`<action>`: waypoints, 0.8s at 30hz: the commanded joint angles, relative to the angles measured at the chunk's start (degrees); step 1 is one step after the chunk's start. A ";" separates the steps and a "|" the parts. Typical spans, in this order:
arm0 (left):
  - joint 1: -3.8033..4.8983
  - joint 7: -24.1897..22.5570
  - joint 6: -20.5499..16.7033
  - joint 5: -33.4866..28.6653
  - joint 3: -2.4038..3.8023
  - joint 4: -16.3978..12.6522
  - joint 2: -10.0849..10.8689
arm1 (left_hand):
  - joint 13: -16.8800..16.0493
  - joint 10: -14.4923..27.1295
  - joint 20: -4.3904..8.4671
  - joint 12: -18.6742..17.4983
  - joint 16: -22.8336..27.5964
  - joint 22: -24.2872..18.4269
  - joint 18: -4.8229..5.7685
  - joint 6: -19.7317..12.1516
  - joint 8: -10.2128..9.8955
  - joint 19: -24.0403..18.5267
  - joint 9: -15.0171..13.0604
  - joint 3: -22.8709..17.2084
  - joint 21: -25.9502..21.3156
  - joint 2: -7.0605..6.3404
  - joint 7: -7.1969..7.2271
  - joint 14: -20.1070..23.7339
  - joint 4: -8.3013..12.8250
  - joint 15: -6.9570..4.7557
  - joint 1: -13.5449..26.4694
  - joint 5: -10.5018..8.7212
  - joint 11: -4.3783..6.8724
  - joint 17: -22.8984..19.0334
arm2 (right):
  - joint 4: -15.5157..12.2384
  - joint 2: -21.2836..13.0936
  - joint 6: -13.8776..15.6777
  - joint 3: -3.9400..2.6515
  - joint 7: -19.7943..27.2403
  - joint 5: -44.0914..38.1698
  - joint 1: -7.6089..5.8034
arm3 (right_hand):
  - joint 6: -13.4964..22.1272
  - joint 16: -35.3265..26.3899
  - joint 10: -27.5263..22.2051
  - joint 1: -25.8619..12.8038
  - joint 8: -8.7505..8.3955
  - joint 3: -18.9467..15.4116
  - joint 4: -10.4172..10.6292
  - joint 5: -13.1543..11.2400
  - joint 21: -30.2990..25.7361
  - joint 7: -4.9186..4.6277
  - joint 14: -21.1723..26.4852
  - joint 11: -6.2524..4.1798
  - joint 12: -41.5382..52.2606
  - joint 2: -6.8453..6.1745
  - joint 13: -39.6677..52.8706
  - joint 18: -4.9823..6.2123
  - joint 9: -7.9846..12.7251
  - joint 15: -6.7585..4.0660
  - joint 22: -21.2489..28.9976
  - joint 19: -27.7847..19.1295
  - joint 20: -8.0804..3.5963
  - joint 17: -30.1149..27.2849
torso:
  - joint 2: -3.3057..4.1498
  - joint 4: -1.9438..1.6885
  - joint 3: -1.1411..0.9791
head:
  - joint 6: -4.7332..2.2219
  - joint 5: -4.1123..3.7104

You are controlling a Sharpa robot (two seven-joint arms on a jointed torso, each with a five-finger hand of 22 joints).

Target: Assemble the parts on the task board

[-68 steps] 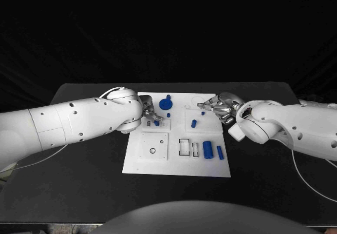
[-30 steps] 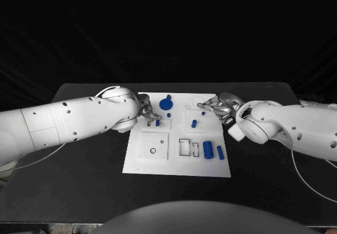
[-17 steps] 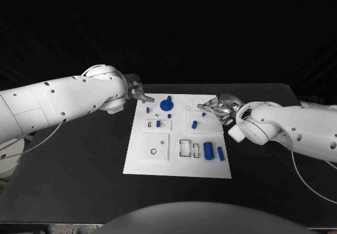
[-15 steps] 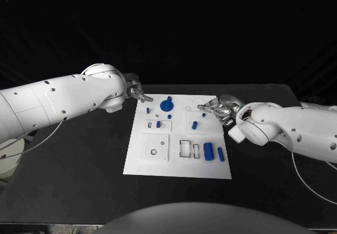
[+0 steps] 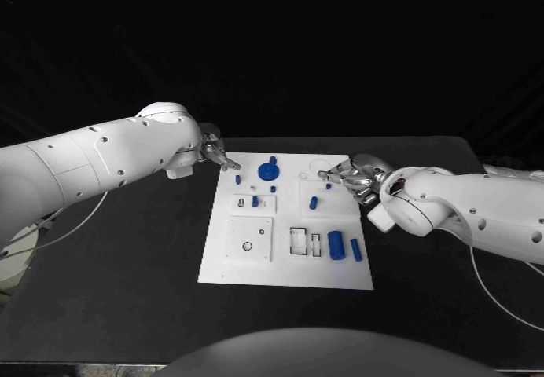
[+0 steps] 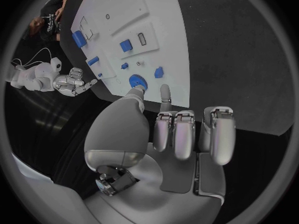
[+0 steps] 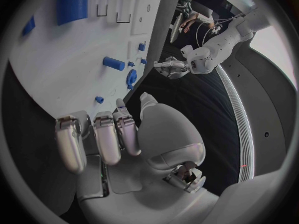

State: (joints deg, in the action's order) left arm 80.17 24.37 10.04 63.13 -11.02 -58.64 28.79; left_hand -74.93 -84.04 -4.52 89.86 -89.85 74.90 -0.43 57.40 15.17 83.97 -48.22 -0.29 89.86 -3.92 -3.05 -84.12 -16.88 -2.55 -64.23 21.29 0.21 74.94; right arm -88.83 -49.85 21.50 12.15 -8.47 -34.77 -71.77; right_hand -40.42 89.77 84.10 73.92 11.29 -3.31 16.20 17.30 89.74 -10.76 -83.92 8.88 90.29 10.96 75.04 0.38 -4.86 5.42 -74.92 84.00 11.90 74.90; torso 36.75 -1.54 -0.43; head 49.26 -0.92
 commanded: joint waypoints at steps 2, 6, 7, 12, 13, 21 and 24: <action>-0.56 -2.36 2.25 -0.11 -0.02 1.58 -1.01 | -15.07 -5.96 -0.35 0.14 -0.15 15.10 0.43 0.13 -0.41 6.03 0.36 0.63 0.14 0.42 -0.44 -5.88 0.04 0.50 0.17 -0.73 -0.44 15.06 | -0.12 0.01 -0.86 0.00 0.10 -0.16 0.04 | 0.31 0.23 5.90 0.43 0.20 -0.34 -0.10 0.18 0.26 -2.53 -6.08 0.36 -0.29 -0.04 14.96 -0.38 -0.07 0.51 -15.08 6.00 0.21 15.10 | 0.00 0.03 0.02 | -0.01 -0.18; -0.92 -2.40 2.75 -0.02 -0.04 2.34 -1.63 | -15.07 -5.96 -0.42 0.14 -0.15 15.10 0.43 0.33 -0.67 6.03 0.87 1.26 0.14 0.65 -0.51 -5.88 0.06 0.58 0.30 -1.82 -0.52 15.06 | -0.17 -0.05 -0.89 0.00 0.03 -0.17 0.04 | 0.31 0.23 5.90 0.43 0.20 -0.34 -0.10 0.18 0.26 -2.53 -6.08 0.36 -0.29 -0.04 14.96 -0.38 -0.07 0.51 -15.08 6.00 0.21 15.10 | 0.01 0.00 0.00 | 0.09 -0.21; -0.96 -2.34 2.89 0.03 -0.05 2.51 -1.79 | -15.07 -5.96 -0.43 0.14 -0.15 15.10 0.43 0.32 -0.72 6.03 0.93 1.32 0.14 0.68 -0.52 -5.88 0.06 0.59 0.32 -1.94 -0.53 15.06 | -0.18 -0.06 -0.90 0.00 0.01 -0.17 0.04 | 0.31 0.23 5.90 0.43 0.20 -0.34 -0.10 0.18 0.26 -2.53 -6.08 0.36 -0.29 -0.04 14.96 -0.38 -0.07 0.51 -15.08 6.00 0.21 15.10 | 0.01 -0.03 -0.01 | 0.19 -0.26; -1.18 -1.77 3.88 0.34 -0.18 4.11 -2.99 | -15.07 -5.96 -0.45 0.14 -0.15 15.10 0.43 0.31 -0.82 6.03 1.08 1.49 0.14 0.79 -0.55 -5.88 0.05 0.62 0.39 -2.18 -0.56 15.06 | -0.21 0.07 -0.92 0.00 -0.02 -0.17 0.04 | 0.31 0.23 5.90 0.43 0.20 -0.34 -0.10 0.18 0.26 -2.53 -6.08 0.36 -0.29 -0.04 14.96 -0.38 -0.07 0.51 -15.08 6.00 0.21 15.10 | -0.10 -0.08 -0.06 | 0.23 -0.19; -1.27 -1.71 3.99 0.47 -0.21 4.41 -3.18 | -15.07 -5.96 -0.45 0.14 -0.15 15.10 0.43 0.31 -0.82 6.03 1.08 1.49 0.14 0.79 -0.55 -5.88 0.06 0.62 0.39 -2.18 -0.56 15.06 | -0.21 0.13 -0.91 0.00 -0.01 -0.17 0.04 | 0.32 0.23 5.90 0.44 0.20 -0.34 -0.10 0.19 0.26 -2.53 -6.08 0.36 -0.29 -0.04 14.96 -0.38 -0.07 0.51 -15.08 6.00 0.21 15.10 | -0.14 -0.03 -0.07 | 0.23 -0.09; -2.06 -1.75 3.84 1.33 -0.33 7.02 -4.73 | -15.07 -5.96 -0.53 0.14 -0.15 15.10 0.43 0.65 -0.98 6.03 1.59 1.32 0.14 1.99 -0.43 -5.88 0.15 0.63 -0.91 -2.37 -0.50 15.06 | -0.25 0.30 -0.87 0.00 0.06 -0.18 0.04 | 0.33 0.23 5.90 0.45 0.20 -0.35 -0.10 0.20 0.26 -2.53 -6.08 0.36 -0.29 -0.04 14.96 -0.38 -0.06 0.51 -15.08 6.00 0.21 15.10 | -0.08 0.03 -0.03 | 0.23 -0.29; -2.16 -1.69 4.06 1.41 -0.34 7.33 -4.97 | -15.07 -5.96 -0.54 0.14 -0.15 15.10 0.43 0.71 -0.99 6.03 1.65 1.29 0.14 2.12 -0.41 -5.88 0.17 0.62 -1.12 -2.38 -0.48 15.06 | -0.24 0.26 -0.83 0.00 0.07 -0.18 0.04 | 0.33 0.23 5.90 0.45 0.20 -0.35 -0.10 0.20 0.26 -2.53 -6.08 0.36 -0.29 -0.04 14.96 -0.38 -0.06 0.51 -15.08 6.00 0.21 15.10 | -0.07 -0.04 -0.03 | 0.23 -0.36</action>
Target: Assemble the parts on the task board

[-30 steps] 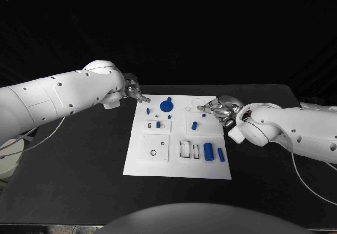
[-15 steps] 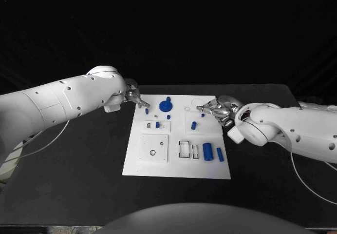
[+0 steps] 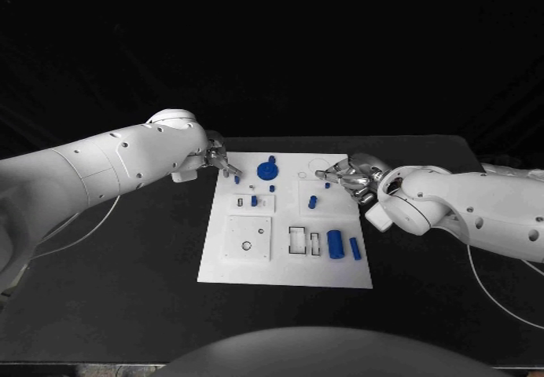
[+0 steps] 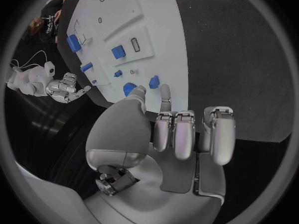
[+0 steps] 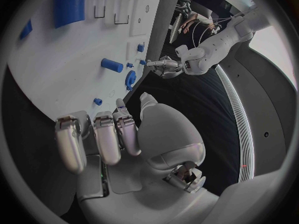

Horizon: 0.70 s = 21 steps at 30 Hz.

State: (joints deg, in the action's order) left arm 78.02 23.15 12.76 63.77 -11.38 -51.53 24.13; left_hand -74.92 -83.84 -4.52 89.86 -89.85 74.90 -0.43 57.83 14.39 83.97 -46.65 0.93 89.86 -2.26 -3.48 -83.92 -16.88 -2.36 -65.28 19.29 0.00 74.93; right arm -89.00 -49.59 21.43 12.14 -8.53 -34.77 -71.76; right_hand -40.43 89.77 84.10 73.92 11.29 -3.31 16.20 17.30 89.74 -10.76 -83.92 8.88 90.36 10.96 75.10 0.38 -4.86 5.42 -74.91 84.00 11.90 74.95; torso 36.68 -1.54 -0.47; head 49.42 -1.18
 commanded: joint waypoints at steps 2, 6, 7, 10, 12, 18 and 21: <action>-0.05 -0.50 1.50 0.80 0.02 0.49 -0.51 | -15.08 -6.16 -0.54 0.14 -0.15 15.10 0.43 0.29 -0.22 6.03 0.08 0.07 0.14 0.46 0.01 -6.08 0.17 0.43 -0.07 -0.38 -0.28 15.07 | -0.06 -0.01 -0.76 0.00 0.13 -0.18 0.03 | 0.33 0.23 5.90 0.45 0.20 -0.35 -0.10 0.21 0.26 -2.53 -6.08 0.36 -0.36 -0.04 14.90 -0.38 -0.06 0.51 -15.09 6.00 0.21 15.05 | 0.00 -0.06 0.00 | 0.07 -0.12; -0.14 -0.82 1.53 0.83 0.02 0.82 -0.75 | -15.08 -6.16 -0.55 0.14 -0.15 15.10 0.43 0.37 -0.27 6.03 0.23 0.29 0.14 0.77 -0.05 -6.08 0.05 0.43 0.30 -0.64 -0.30 15.07 | -0.08 0.01 -0.78 0.00 0.13 -0.18 0.03 | 0.33 0.23 5.90 0.45 0.20 -0.35 -0.10 0.21 0.26 -2.53 -6.08 0.36 -0.36 -0.04 14.90 -0.38 -0.06 0.51 -15.09 6.00 0.21 15.05 | 0.01 -0.02 -0.05 | 0.04 -0.07; -0.17 -0.92 1.46 0.81 0.02 0.87 -0.78 | -15.08 -6.16 -0.57 0.14 -0.15 15.10 0.43 0.47 -0.33 6.03 0.39 0.71 0.14 1.19 -0.10 -6.08 0.01 0.47 1.05 -1.46 -0.34 15.07 | -0.08 0.03 -0.78 0.00 0.14 -0.18 0.03 | 0.33 0.23 5.90 0.46 0.20 -0.35 -0.10 0.21 0.26 -2.53 -6.08 0.36 -0.36 -0.04 14.90 -0.38 -0.06 0.51 -15.09 6.00 0.21 15.05 | 0.00 0.01 -0.04 | 0.04 -0.05; -0.22 -1.21 1.20 0.77 0.03 1.09 -0.98 | -15.08 -6.16 -0.61 0.14 -0.15 15.10 0.43 0.64 -0.39 6.03 0.67 1.52 0.14 1.86 -0.14 -6.08 0.06 0.51 2.03 -3.45 -0.40 15.07 | -0.10 -0.01 -0.78 0.00 0.16 -0.18 0.03 | 0.35 0.23 5.90 0.49 0.21 -0.35 -0.11 0.25 0.26 -2.53 -6.08 0.36 -0.36 -0.04 14.90 -0.38 -0.06 0.51 -15.09 6.00 0.22 15.05 | -0.01 -0.04 0.00 | 0.04 -0.15; -0.25 -1.38 1.05 0.75 0.03 1.25 -1.12 | -15.08 -6.16 -0.61 0.14 -0.15 15.10 0.43 0.65 -0.40 6.03 0.69 1.58 0.14 1.90 -0.15 -6.08 0.06 0.51 2.07 -3.56 -0.40 15.07 | -0.10 -0.05 -0.79 0.00 0.14 -0.18 0.03 | 0.35 0.23 5.90 0.49 0.21 -0.35 -0.11 0.25 0.26 -2.53 -6.08 0.36 -0.36 -0.04 14.90 -0.38 -0.06 0.51 -15.09 6.00 0.22 15.05 | 0.03 -0.09 -0.02 | 0.04 -0.19; -0.27 -1.56 1.23 0.61 0.03 1.43 -1.37 | -15.08 -6.16 -0.62 0.14 -0.15 15.10 0.43 0.65 -0.41 6.03 0.73 1.73 0.14 1.97 -0.16 -6.08 0.06 0.51 2.17 -3.73 -0.40 15.07 | -0.09 -0.11 -0.79 0.00 0.14 -0.18 0.03 | 0.35 0.23 5.90 0.51 0.22 -0.35 -0.12 0.27 0.26 -2.53 -6.08 0.36 -0.36 -0.04 14.90 -0.38 -0.06 0.52 -15.09 6.00 0.22 15.05 | 0.02 -0.04 0.02 | 0.11 -0.18; -0.27 -1.56 1.47 0.31 0.03 1.58 -1.50 | -15.08 -6.16 -0.62 0.14 -0.15 15.10 0.43 0.65 -0.42 6.03 0.75 1.79 0.14 2.00 -0.17 -6.08 0.06 0.52 2.22 -3.79 -0.41 15.07 | -0.10 -0.11 -0.81 0.00 0.14 -0.18 0.03 | 0.35 0.23 5.90 0.54 0.22 -0.34 -0.14 0.32 0.26 -2.53 -6.08 0.36 -0.36 -0.04 14.90 -0.38 -0.06 0.51 -15.09 6.00 0.22 15.05 | 0.04 -0.03 0.00 | 0.12 -0.16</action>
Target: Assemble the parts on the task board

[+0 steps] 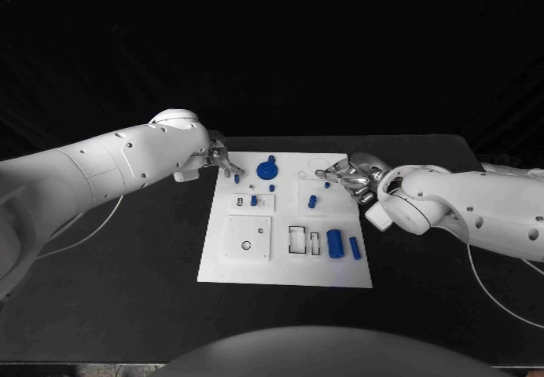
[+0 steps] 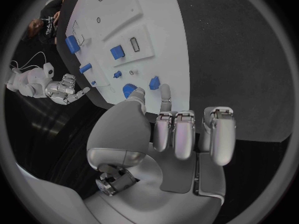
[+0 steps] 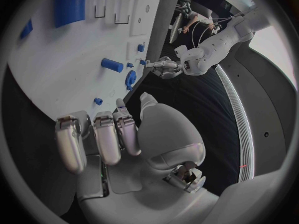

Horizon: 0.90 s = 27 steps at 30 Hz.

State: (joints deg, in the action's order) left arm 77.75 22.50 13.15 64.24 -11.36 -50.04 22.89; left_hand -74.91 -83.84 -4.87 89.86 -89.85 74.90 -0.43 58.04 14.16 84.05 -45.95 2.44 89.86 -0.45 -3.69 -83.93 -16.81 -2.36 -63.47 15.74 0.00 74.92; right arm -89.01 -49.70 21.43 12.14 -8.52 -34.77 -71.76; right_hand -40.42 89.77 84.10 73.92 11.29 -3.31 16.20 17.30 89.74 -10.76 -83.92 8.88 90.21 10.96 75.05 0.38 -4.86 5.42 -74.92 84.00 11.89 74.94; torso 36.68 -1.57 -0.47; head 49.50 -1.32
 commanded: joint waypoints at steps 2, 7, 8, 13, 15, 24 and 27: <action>0.00 -0.94 1.22 -0.28 0.02 0.26 -0.39 | -15.09 -6.16 -0.28 0.14 -0.15 15.10 0.43 0.43 -0.19 5.95 0.05 0.28 0.14 0.20 0.05 -6.07 -0.01 0.52 0.41 -0.24 -0.41 15.08 | -0.08 0.00 -0.81 0.00 0.14 -0.18 0.03 | 0.35 0.23 5.90 0.54 0.22 -0.34 -0.14 0.32 0.26 -2.53 -6.08 0.36 -0.21 -0.04 14.95 -0.38 -0.06 0.51 -15.08 6.00 0.23 15.06 | 0.01 -0.01 -0.02 | 0.08 0.00; -0.01 -1.15 1.41 -0.48 0.02 0.72 -0.76 | -15.09 -6.16 -0.30 0.14 -0.15 15.10 0.43 0.30 -0.27 5.95 0.15 0.31 0.14 0.36 0.07 -6.07 0.12 0.53 -0.07 -0.31 -0.41 15.08 | -0.08 0.06 -0.81 0.00 0.15 -0.18 0.03 | 0.36 0.23 5.90 0.60 0.24 -0.33 -0.18 0.41 0.26 -2.53 -6.08 0.36 -0.21 -0.04 14.95 -0.38 -0.06 0.51 -15.08 6.00 0.23 15.06 | -0.03 0.02 0.01 | 0.07 0.04; -0.01 -1.19 1.46 -0.50 0.02 0.79 -0.83 | -15.09 -6.16 -0.30 0.14 -0.15 15.10 0.43 0.28 -0.29 5.95 0.18 0.30 0.14 0.45 0.08 -6.07 0.14 0.53 -0.31 -0.31 -0.40 15.08 | -0.08 0.08 -0.81 0.00 0.16 -0.18 0.03 | 0.36 0.23 5.90 0.60 0.24 -0.33 -0.18 0.42 0.26 -2.53 -6.08 0.36 -0.21 -0.04 14.95 -0.38 -0.06 0.51 -15.08 6.00 0.23 15.06 | -0.04 0.05 0.00 | 0.06 0.05; -0.05 -1.28 1.92 -0.54 0.02 1.12 -1.19 | -15.09 -6.16 -0.32 0.14 -0.15 15.10 0.43 0.26 -0.33 5.95 0.34 0.27 0.14 0.82 0.13 -6.07 0.17 0.51 -1.53 -0.32 -0.36 15.08 | -0.08 0.15 -0.78 0.00 0.18 -0.18 0.03 | 0.36 0.23 5.90 0.60 0.24 -0.33 -0.18 0.42 0.26 -2.53 -6.08 0.36 -0.21 -0.04 14.95 -0.38 -0.06 0.51 -15.08 6.00 0.23 15.06 | -0.01 0.00 0.00 | 0.03 0.01; -0.14 -1.32 2.04 -0.55 0.02 1.15 -1.24 | -15.09 -6.16 -0.32 0.14 -0.15 15.10 0.43 0.28 -0.34 5.95 0.38 0.25 0.14 0.97 0.15 -6.07 0.15 0.50 -1.80 -0.31 -0.35 15.08 | -0.09 0.20 -0.73 0.00 0.22 -0.18 0.03 | 0.36 0.23 5.90 0.60 0.24 -0.33 -0.18 0.42 0.26 -2.53 -6.08 0.36 -0.21 -0.04 14.95 -0.38 -0.06 0.51 -15.08 6.00 0.23 15.06 | -0.07 0.05 -0.02 | 0.01 0.01; -0.72 -1.26 2.22 -0.56 0.03 1.65 -1.48 | -15.09 -6.16 -0.32 0.14 -0.15 15.10 0.43 0.35 -0.35 5.95 0.52 0.24 0.14 1.50 0.18 -6.07 0.09 0.47 -2.46 0.19 -0.32 15.08 | -0.16 0.12 -0.69 0.00 0.20 -0.19 0.03 | 0.36 0.23 5.90 0.65 0.25 -0.31 -0.21 0.50 0.26 -2.53 -6.08 0.37 -0.21 -0.04 14.95 -0.38 -0.06 0.51 -15.08 6.00 0.23 15.06 | 0.03 -0.05 -0.01 | 0.02 -0.24; -0.98 -1.33 2.18 -0.57 0.04 1.78 -1.54 | -15.09 -6.16 -0.30 0.14 -0.15 15.10 0.43 0.28 -0.49 5.95 0.80 0.18 0.14 1.88 0.25 -6.07 0.06 0.40 -3.62 3.44 -0.25 15.08 | -0.15 0.09 -0.69 0.00 0.22 -0.19 0.03 | 0.36 0.23 5.90 0.65 0.25 -0.31 -0.21 0.50 0.26 -2.53 -6.08 0.37 -0.21 -0.04 14.95 -0.38 -0.06 0.51 -15.08 6.00 0.23 15.06 | 0.00 0.01 0.02 | 0.03 -0.25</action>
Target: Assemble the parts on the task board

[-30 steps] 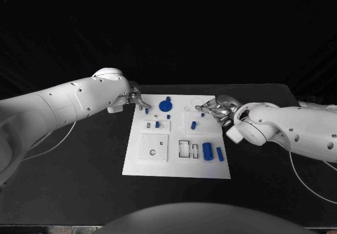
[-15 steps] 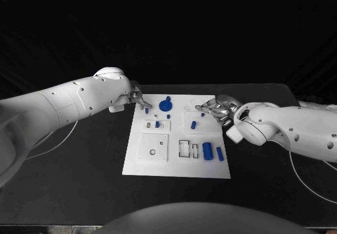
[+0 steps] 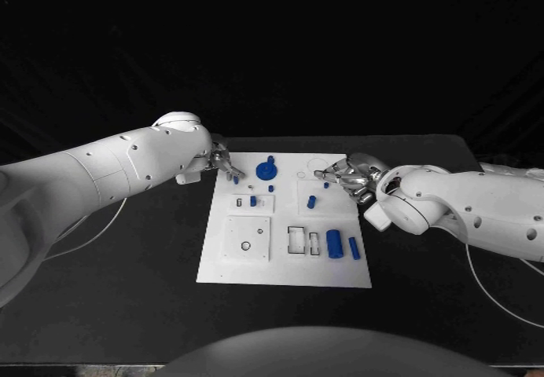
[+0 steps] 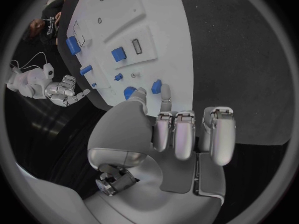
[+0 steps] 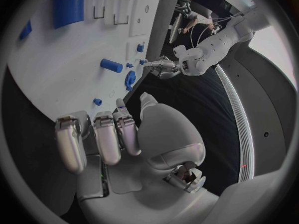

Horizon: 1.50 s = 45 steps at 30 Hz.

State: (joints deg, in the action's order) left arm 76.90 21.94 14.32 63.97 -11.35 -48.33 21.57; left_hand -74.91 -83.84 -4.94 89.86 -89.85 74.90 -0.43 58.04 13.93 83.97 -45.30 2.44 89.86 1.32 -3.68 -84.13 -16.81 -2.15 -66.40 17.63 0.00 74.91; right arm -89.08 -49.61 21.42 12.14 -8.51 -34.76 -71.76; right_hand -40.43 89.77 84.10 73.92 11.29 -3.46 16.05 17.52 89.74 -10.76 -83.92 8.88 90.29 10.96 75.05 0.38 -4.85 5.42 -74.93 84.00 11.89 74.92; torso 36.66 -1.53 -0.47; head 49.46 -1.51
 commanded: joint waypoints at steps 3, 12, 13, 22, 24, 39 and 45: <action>-0.32 -0.81 0.99 -0.29 0.03 0.12 -0.23 | -15.09 -6.16 -0.22 0.14 -0.15 15.10 0.43 0.29 -0.28 6.03 0.20 0.19 0.14 0.16 0.26 -5.87 0.07 0.19 -0.92 2.00 -0.23 15.09 | -0.13 -0.03 -0.69 0.00 0.18 -0.20 0.03 | 0.36 0.23 5.90 0.65 0.25 -0.16 -0.06 0.28 0.26 -2.53 -6.08 0.37 -0.29 -0.04 14.95 -0.38 -0.06 0.51 -15.07 6.00 0.23 15.08 | 0.03 -0.06 0.00 | 0.12 -0.05; -0.48 -0.97 0.70 -0.29 0.03 0.33 -0.35 | -15.09 -6.16 -0.21 0.14 -0.15 15.10 0.43 0.30 -0.30 6.03 0.27 0.17 0.14 0.32 0.29 -5.87 0.07 0.19 -1.19 2.38 -0.21 15.09 | -0.13 0.03 -0.78 0.00 0.13 -0.20 0.03 | 0.36 0.23 5.90 0.65 0.25 -0.16 -0.06 0.28 0.26 -2.53 -6.08 0.37 -0.29 -0.04 14.95 -0.38 -0.06 0.51 -15.07 6.00 0.23 15.08 | 0.03 -0.08 0.02 | 0.19 0.13; -0.48 -1.00 0.63 -0.29 0.03 0.38 -0.39 | -15.09 -6.16 -0.21 0.14 -0.15 15.10 0.43 0.31 -0.30 6.03 0.28 0.15 0.14 0.37 0.30 -5.87 0.08 0.18 -1.26 2.43 -0.20 15.09 | -0.13 0.04 -0.80 0.00 0.13 -0.20 0.03 | 0.36 0.23 5.90 0.65 0.25 -0.16 -0.06 0.28 0.26 -2.53 -6.08 0.37 -0.29 -0.04 14.95 -0.38 -0.06 0.51 -15.07 6.00 0.23 15.08 | 0.05 -0.07 0.03 | 0.23 0.11; -0.50 -1.75 -0.19 -0.29 0.03 0.83 -0.68 | -15.09 -6.16 -0.20 0.14 -0.15 15.10 0.43 0.46 -0.18 6.03 0.28 0.53 0.14 0.24 0.23 -5.87 -0.03 0.18 -0.97 2.46 -0.24 15.09 | -0.07 0.00 -0.80 0.00 0.07 -0.20 0.03 | 0.36 0.23 5.90 0.65 0.25 -0.16 -0.06 0.28 0.26 -2.53 -6.08 0.37 -0.29 -0.04 14.95 -0.38 -0.06 0.51 -15.07 6.00 0.23 15.08 | 0.04 -0.08 0.03 | 0.31 0.04; -0.50 -1.89 -0.34 -0.29 0.03 0.95 -0.72 | -15.09 -6.16 -0.20 0.14 -0.15 15.10 0.43 0.47 -0.18 6.03 0.28 0.55 0.14 0.23 0.22 -5.87 -0.03 0.19 -0.95 2.46 -0.24 15.09 | -0.08 0.01 -0.81 0.00 0.06 -0.20 0.03 | 0.36 0.23 5.90 0.65 0.25 -0.16 -0.06 0.28 0.26 -2.53 -6.08 0.37 -0.29 -0.04 14.95 -0.38 -0.06 0.51 -15.07 6.00 0.23 15.08 | 0.02 -0.04 0.02 | 0.37 0.05; -0.50 -2.33 -1.00 -0.29 0.04 2.14 -1.15 | -15.09 -6.16 -0.20 0.14 -0.15 15.10 0.43 0.72 0.01 6.03 0.22 0.70 0.14 0.31 0.29 -5.87 0.01 0.20 -0.86 2.52 -0.23 15.09 | -0.10 -0.04 -0.91 0.00 -0.01 -0.20 0.03 | 0.35 0.23 5.90 0.76 0.29 -0.15 -0.10 0.44 0.26 -2.54 -6.08 0.37 -0.29 -0.04 14.95 -0.38 -0.06 0.52 -15.07 6.00 0.24 15.08 | 0.01 -0.04 -0.01 | 0.54 0.03; -0.50 -2.48 -0.99 -0.29 0.04 2.34 -1.24 | -15.09 -6.16 -0.18 0.14 -0.15 15.10 0.43 0.91 0.28 6.03 0.07 0.57 0.14 0.69 0.50 -5.87 0.10 0.12 -1.49 2.65 -0.08 15.09 | -0.07 -0.03 -0.93 0.00 -0.03 -0.20 0.03 | 0.35 0.23 5.90 0.80 0.30 -0.15 -0.11 0.49 0.26 -2.54 -6.08 0.37 -0.29 -0.05 14.95 -0.38 -0.06 0.53 -15.07 6.00 0.25 15.08 | -0.01 -0.03 -0.02 | 0.54 -0.02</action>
State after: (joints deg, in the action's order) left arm 76.40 20.30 13.56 63.88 -11.34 -45.97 20.52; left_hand -74.94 -83.84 -4.94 89.86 -89.85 74.90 -0.42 58.46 13.93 83.97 -45.16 2.77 89.86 1.96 -3.26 -84.13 -16.82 -2.16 -67.55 20.08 0.01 74.90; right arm -89.10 -49.66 21.34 12.14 -8.57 -34.75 -71.76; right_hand -40.43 89.77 84.10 74.15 11.29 -3.46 16.05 17.87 89.74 -10.76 -84.13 8.88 90.20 10.72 75.04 0.38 -4.85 5.63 -74.91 84.00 11.89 74.90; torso 36.67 -1.57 -0.48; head 49.98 -1.52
